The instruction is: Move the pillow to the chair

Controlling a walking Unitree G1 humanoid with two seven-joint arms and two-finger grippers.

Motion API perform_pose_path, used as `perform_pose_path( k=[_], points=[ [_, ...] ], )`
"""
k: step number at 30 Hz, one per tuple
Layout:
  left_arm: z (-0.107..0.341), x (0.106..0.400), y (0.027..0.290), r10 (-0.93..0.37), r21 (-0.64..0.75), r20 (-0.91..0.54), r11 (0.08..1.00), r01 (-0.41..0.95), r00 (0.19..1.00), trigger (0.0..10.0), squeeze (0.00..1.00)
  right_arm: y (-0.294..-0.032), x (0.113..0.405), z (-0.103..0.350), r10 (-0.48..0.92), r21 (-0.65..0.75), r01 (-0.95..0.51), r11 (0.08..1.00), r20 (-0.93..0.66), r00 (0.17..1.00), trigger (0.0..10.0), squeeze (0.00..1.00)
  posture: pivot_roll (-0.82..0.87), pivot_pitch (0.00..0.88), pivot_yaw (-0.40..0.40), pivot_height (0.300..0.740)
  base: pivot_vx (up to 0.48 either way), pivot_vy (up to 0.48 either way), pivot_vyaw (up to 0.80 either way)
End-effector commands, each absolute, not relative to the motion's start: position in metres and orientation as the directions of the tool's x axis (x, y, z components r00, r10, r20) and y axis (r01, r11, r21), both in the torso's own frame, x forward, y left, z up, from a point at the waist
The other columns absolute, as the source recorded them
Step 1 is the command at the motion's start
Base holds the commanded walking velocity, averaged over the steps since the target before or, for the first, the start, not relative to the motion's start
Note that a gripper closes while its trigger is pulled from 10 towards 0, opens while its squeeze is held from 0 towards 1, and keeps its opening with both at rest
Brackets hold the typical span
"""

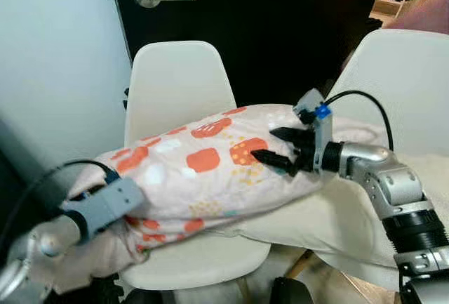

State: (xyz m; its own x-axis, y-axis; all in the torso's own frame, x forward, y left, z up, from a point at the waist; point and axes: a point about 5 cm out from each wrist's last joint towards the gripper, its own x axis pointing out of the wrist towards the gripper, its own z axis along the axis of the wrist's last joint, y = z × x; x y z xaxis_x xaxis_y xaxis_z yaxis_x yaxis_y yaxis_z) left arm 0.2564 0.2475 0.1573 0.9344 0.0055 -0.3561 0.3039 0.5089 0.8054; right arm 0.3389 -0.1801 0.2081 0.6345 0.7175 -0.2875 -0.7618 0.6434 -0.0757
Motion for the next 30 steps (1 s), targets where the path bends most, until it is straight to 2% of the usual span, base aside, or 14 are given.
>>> perform_pose_path(
  k=[1,8,10,11,12,14,15,16,19,20,22,23,27,30],
  points=[
    [0.182,0.26,0.268,0.151,0.87,-0.263,0.465,0.166,0.953,10.0,1.0,-0.184,0.336,0.193,0.686,-0.058,-0.751,0.658,-0.366,0.629,10.0,0.0,0.12,0.0,-0.023,0.445,0.0,0.0,0.0],
    [0.21,0.269,0.256,0.104,0.835,-0.16,0.544,0.078,0.982,10.0,1.0,-0.179,0.334,0.187,0.686,-0.065,-0.768,0.637,-0.406,0.604,10.0,0.0,0.12,0.0,-0.022,0.445,0.0,0.0,0.0],
    [0.212,0.269,0.241,0.017,0.766,-0.179,0.63,0.128,0.984,10.0,1.0,-0.18,0.335,0.183,0.668,-0.072,-0.76,0.646,-0.429,0.608,10.0,0.0,0.12,0.0,-0.023,0.445,0.0,0.0,0.0],
    [0.208,0.266,0.226,-0.075,0.691,-0.242,0.687,0.226,0.967,10.0,1.0,-0.182,0.338,0.179,0.637,-0.095,-0.744,0.661,-0.452,0.624,10.0,0.0,0.12,0.0,-0.024,0.445,0.0,0.0,0.0],
    [0.208,0.266,0.226,-0.075,0.691,-0.242,0.687,0.226,0.967,10.0,1.0,-0.182,0.338,0.179,0.637,-0.095,-0.744,0.661,-0.452,0.624,10.0,0.0,0.12,0.0,-0.024,0.445,0.0,0.0,0.0],
    [0.19,0.256,0.215,-0.165,0.645,-0.395,0.651,0.401,0.904,10.0,1.0,-0.185,0.34,0.177,0.615,-0.107,-0.73,0.675,-0.465,0.637,10.0,0.0,0.12,0.0,-0.026,0.445,0.0,0.0,0.0],
    [0.176,0.245,0.208,-0.225,0.597,-0.5,0.61,0.521,0.836,10.0,1.0,-0.186,0.341,0.176,0.605,-0.115,-0.724,0.68,-0.469,0.643,10.0,0.0,0.12,0.0,-0.026,0.445,0.0,0.0,0.0],
    [0.176,0.245,0.208,-0.225,0.597,-0.5,0.61,0.521,0.836,10.0,1.0,-0.186,0.341,0.176,0.605,-0.115,-0.724,0.68,-0.469,0.643,10.0,0.0,0.12,0.0,-0.026,0.445,0.0,0.0,0.0],
    [0.153,0.219,0.192,-0.351,0.463,-0.652,0.517,0.72,0.672,10.0,1.0,-0.187,0.344,0.176,0.587,-0.125,-0.707,0.696,-0.468,0.661,10.0,0.0,0.12,0.0,-0.027,0.445,0.0,0.0,0.0],
    [0.149,0.21,0.189,-0.387,0.419,-0.686,0.482,0.769,0.616,10.0,0.47,-0.187,0.344,0.177,0.583,-0.126,-0.702,0.701,-0.465,0.666,10.0,0.0,0.12,0.0,-0.029,0.445,0.0,0.0,0.0],
    [0.147,0.204,0.187,-0.41,0.388,-0.707,0.457,0.8,0.577,10.0,0.47,-0.187,0.345,0.178,0.581,-0.126,-0.699,0.704,-0.463,0.669,10.0,0.0,0.12,0.0,-0.029,0.445,0.0,0.0,0.0],
    [0.146,0.197,0.186,-0.429,0.359,-0.73,0.423,0.832,0.532,10.0,0.0,-0.187,0.345,0.178,0.579,-0.126,-0.697,0.706,-0.462,0.671,10.0,0.0,0.12,0.0,-0.03,0.445,0.0,0.0,0.0],
    [0.149,0.187,0.184,-0.465,0.312,-0.748,0.385,0.869,0.475,10.0,0.0,-0.188,0.345,0.178,0.574,-0.125,-0.69,0.713,-0.462,0.677,10.0,0.0,0.11,0.0,-0.031,0.445,0.0,0.0,0.0],
    [0.155,0.187,0.184,-0.479,0.312,-0.738,0.384,0.869,0.477,10.0,0.0,-0.188,0.346,0.179,0.573,-0.124,-0.687,0.716,-0.458,0.68,10.0,0.0,0.11,0.0,-0.031,0.445,0.0,0.0,0.0]
  ],
)
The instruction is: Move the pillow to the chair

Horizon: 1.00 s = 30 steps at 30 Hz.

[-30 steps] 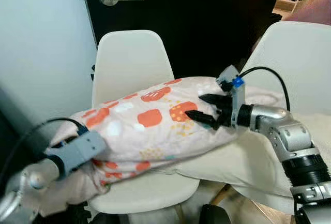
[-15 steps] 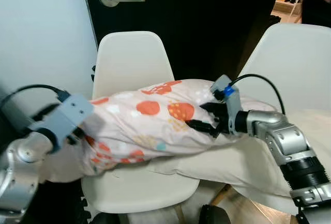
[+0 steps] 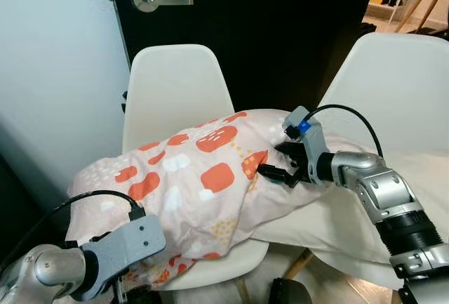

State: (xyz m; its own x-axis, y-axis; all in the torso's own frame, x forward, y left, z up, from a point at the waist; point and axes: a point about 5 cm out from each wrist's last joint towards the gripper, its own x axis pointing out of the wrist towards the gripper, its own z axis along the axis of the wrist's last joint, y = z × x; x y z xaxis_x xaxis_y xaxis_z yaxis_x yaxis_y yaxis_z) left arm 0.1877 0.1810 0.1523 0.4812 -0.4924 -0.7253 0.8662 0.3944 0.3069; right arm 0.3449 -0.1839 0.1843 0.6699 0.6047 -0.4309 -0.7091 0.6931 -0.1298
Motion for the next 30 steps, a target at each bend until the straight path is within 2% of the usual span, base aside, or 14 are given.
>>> perform_pose_path(
  k=[1,3,8,11,13,15,16,18,21,22,23,25,27,30],
  points=[
    [0.165,0.188,0.183,-0.51,0.318,-0.708,0.388,0.865,0.489,10.0,0.0,-0.189,0.347,0.179,0.573,-0.119,-0.683,0.721,-0.452,0.683,10.0,0.0,0.11,0.0,-0.032,0.445,0.0,0.0,0.0],
    [0.178,0.188,0.18,-0.554,0.323,-0.674,0.375,0.869,0.49,10.0,0.0,-0.188,0.347,0.179,0.577,-0.111,-0.682,0.723,-0.446,0.684,10.0,0.0,0.11,0.0,-0.033,0.445,0.0,0.0,0.0],
    [0.222,0.193,0.174,-0.699,0.371,-0.456,0.413,0.832,0.551,10.0,0.0,-0.182,0.349,0.187,0.64,-0.03,-0.692,0.721,-0.355,0.682,10.0,0.0,0.12,0.0,-0.034,0.445,0.0,0.0,0.0],
    [0.226,0.192,0.174,-0.714,0.379,-0.43,0.412,0.828,0.552,10.0,0.0,-0.181,0.349,0.187,0.644,-0.019,-0.693,0.721,-0.349,0.68,10.0,0.0,0.12,0.0,-0.034,0.445,0.0,0.0,0.0],
    [0.238,0.194,0.173,-0.767,0.372,-0.301,0.453,0.81,0.567,10.0,0.0,-0.178,0.348,0.189,0.671,0.01,-0.708,0.707,-0.326,0.666,10.0,0.0,0.12,0.0,-0.034,0.445,0.0,0.0,0.0],
    [0.238,0.194,0.173,-0.767,0.372,-0.301,0.453,0.81,0.567,10.0,0.0,-0.178,0.348,0.189,0.671,0.01,-0.708,0.707,-0.326,0.666,10.0,0.0,0.12,0.0,-0.034,0.445,0.0,0.0,0.0],
    [0.243,0.202,0.175,-0.758,0.358,-0.209,0.529,0.77,0.618,10.0,0.0,-0.175,0.346,0.191,0.697,0.032,-0.724,0.689,-0.302,0.65,10.0,0.0,0.12,0.0,-0.036,0.445,0.0,0.0,0.0],
    [0.243,0.202,0.175,-0.758,0.358,-0.209,0.529,0.77,0.618,10.0,0.0,-0.175,0.346,0.191,0.697,0.032,-0.724,0.689,-0.302,0.65,10.0,0.0,0.12,0.0,-0.036,0.445,0.0,0.0,0.0],
    [0.25,0.248,0.191,-0.485,0.214,0.083,0.862,0.46,0.87,10.0,0.0,-0.171,0.346,0.209,0.776,0.124,-0.766,0.631,-0.114,0.621,10.0,0.0,0.11,0.0,-0.038,0.455,0.0,0.0,0.0],
    [0.25,0.248,0.191,-0.485,0.214,0.083,0.862,0.46,0.87,10.0,0.0,-0.171,0.346,0.209,0.776,0.124,-0.766,0.631,-0.114,0.621,10.0,0.0,0.11,0.0,-0.038,0.455,0.0,0.0,0.0],
    [0.249,0.255,0.193,-0.41,0.174,0.118,0.905,0.388,0.904,10.0,0.0,-0.171,0.346,0.214,0.78,0.137,-0.769,0.625,-0.068,0.622,10.0,0.0,0.11,0.0,-0.038,0.46,0.0,0.0,0.0],
    [0.249,0.255,0.193,-0.41,0.174,0.118,0.905,0.388,0.904,10.0,0.0,-0.171,0.346,0.214,0.78,0.137,-0.769,0.625,-0.068,0.622,10.0,0.0,0.11,0.0,-0.038,0.46,0.0,0.0,0.0],
    [0.244,0.266,0.199,-0.232,0.051,0.175,0.973,0.226,0.957,10.0,0.0,-0.17,0.348,0.228,0.779,0.206,-0.774,0.599,0.075,0.623,10.0,0.0,0.11,0.0,-0.034,0.469,0.0,0.0,0.0],
    [0.23,0.269,0.193,-0.134,-0.012,0.168,0.99,0.138,0.977,10.0,0.0,-0.169,0.345,0.24,0.778,0.244,-0.796,0.553,0.189,0.599,10.0,0.0,0.1,0.0,-0.034,0.479,0.0,0.0,0.0]
  ],
)
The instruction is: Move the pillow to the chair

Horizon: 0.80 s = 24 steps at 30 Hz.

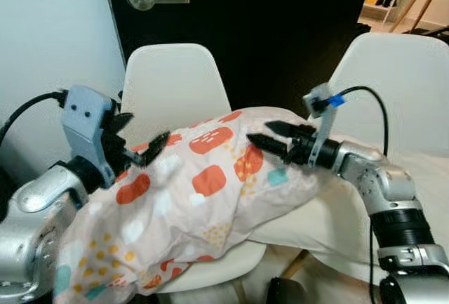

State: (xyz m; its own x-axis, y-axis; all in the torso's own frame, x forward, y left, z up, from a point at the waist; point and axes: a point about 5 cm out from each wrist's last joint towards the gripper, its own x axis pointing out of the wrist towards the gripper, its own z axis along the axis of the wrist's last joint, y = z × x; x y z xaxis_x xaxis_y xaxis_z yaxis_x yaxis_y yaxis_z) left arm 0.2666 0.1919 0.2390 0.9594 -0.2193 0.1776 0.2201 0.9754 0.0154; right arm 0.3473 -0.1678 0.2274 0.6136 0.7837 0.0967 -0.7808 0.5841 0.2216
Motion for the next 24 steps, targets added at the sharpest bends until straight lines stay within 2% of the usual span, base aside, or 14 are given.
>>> perform_pose_path(
  k=[1,3,6,8,16,24],
  points=[
    [0.23,0.269,0.193,-0.134,-0.012,0.168,0.99,0.138,0.977,10.0,0.0,-0.169,0.345,0.24,0.778,0.244,-0.796,0.553,0.189,0.599,10.0,0.0,0.1,0.0,-0.034,0.479,0.0,0.0,0.0],
    [0.219,0.27,0.188,-0.097,-0.049,0.147,0.993,0.105,0.984,10.0,0.0,-0.167,0.343,0.246,0.767,0.269,-0.809,0.523,0.265,0.584,10.0,0.0,0.1,0.0,-0.034,0.489,-0.18,0.0,0.0],
    [0.217,0.27,0.187,-0.092,-0.058,0.143,0.993,0.101,0.985,10.0,0.0,-0.165,0.343,0.247,0.756,0.284,-0.806,0.519,0.288,0.588,10.0,0.0,0.1,0.0,-0.033,0.494,-0.44,0.0,0.0],
    [0.214,0.273,0.187,-0.084,-0.06,0.15,0.994,0.094,0.985,10.0,0.0,-0.161,0.344,0.247,0.701,0.351,-0.779,0.519,0.346,0.623,10.0,0.0,0.1,0.0,-0.029,0.508,-0.186,0.0,0.0],
    [0.207,0.276,0.188,-0.024,-0.056,0.141,0.998,0.032,0.99,10.0,0.0,-0.147,0.341,0.242,0.662,0.423,-0.765,0.486,0.394,0.638,10.0,0.0,0.1,0.0,-0.028,0.543,0.0,0.0,0.0],
    [0.2,0.276,0.175,-0.057,-0.039,0.122,0.997,0.062,0.991,10.0,0.0,-0.129,0.334,0.233,0.675,0.461,-0.764,0.452,0.383,0.631,10.0,0.0,0.1,0.0,-0.032,0.577,-0.068,0.0,0.0]
  ],
)
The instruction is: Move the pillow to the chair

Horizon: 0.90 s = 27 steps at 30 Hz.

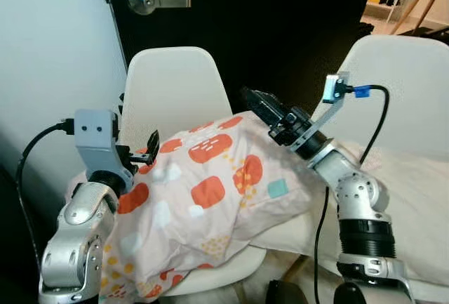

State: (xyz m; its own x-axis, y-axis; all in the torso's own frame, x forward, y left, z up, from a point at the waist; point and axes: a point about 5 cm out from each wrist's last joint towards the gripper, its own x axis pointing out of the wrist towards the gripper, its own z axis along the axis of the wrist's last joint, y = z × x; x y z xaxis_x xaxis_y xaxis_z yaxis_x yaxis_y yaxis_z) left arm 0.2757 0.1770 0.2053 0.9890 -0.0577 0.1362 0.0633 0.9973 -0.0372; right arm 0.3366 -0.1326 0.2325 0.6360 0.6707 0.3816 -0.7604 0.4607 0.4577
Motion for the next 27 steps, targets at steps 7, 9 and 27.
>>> perform_pose_path(
  k=[7,9,27],
  points=[
    [0.196,0.275,0.175,-0.045,-0.027,0.127,0.998,0.049,0.991,10.0,0.0,-0.125,0.331,0.229,0.678,0.469,-0.757,0.455,0.369,0.636,10.0,0.0,0.1,0.0,-0.033,0.616,-0.039,0.0,0.0],
    [0.196,0.275,0.175,-0.045,-0.027,0.127,0.998,0.049,0.991,10.0,0.0,-0.125,0.331,0.229,0.678,0.469,-0.757,0.455,0.369,0.636,10.0,0.0,0.1,0.0,-0.033,0.621,0.0,0.0,0.0],
    [0.186,0.272,0.165,-0.088,0.003,0.098,0.996,0.088,0.991,10.0,0.0,-0.119,0.327,0.222,0.703,0.463,-0.762,0.453,0.34,0.624,10.0,0.0,0.1,0.0,-0.038,0.689,-0.361,0.0,0.0]
  ],
)
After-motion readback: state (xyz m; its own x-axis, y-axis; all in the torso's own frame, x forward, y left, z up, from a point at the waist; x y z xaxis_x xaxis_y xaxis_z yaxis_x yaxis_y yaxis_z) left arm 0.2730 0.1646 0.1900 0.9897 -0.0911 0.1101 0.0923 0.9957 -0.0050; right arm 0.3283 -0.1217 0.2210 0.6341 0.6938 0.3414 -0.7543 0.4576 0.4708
